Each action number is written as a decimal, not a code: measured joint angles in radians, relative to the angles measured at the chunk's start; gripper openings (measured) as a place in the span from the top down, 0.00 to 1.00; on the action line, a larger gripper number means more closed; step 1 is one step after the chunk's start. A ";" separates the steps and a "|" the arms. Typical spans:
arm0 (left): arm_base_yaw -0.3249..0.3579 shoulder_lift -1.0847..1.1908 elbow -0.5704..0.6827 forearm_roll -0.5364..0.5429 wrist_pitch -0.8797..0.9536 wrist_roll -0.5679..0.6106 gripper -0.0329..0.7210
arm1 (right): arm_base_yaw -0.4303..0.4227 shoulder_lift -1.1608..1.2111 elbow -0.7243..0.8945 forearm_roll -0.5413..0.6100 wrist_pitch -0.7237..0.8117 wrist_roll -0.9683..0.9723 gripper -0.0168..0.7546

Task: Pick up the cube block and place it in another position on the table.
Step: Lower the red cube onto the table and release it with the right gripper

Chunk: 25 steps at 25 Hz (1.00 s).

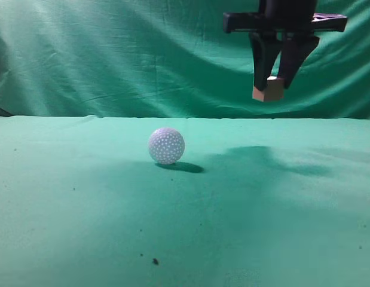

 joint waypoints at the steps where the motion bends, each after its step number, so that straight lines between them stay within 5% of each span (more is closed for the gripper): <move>1: 0.000 0.000 0.000 0.000 0.000 0.000 0.61 | -0.002 0.034 -0.037 -0.007 0.019 0.000 0.69; 17: 0.000 0.000 0.000 0.000 0.000 0.000 0.61 | -0.119 0.184 -0.152 0.139 0.092 -0.010 0.69; 22: 0.000 0.000 0.000 0.000 0.000 0.000 0.61 | -0.127 0.175 -0.152 0.146 0.099 -0.042 0.45; 25: 0.000 0.000 0.000 0.000 0.000 0.000 0.61 | -0.126 0.136 -0.152 0.149 0.140 -0.069 0.46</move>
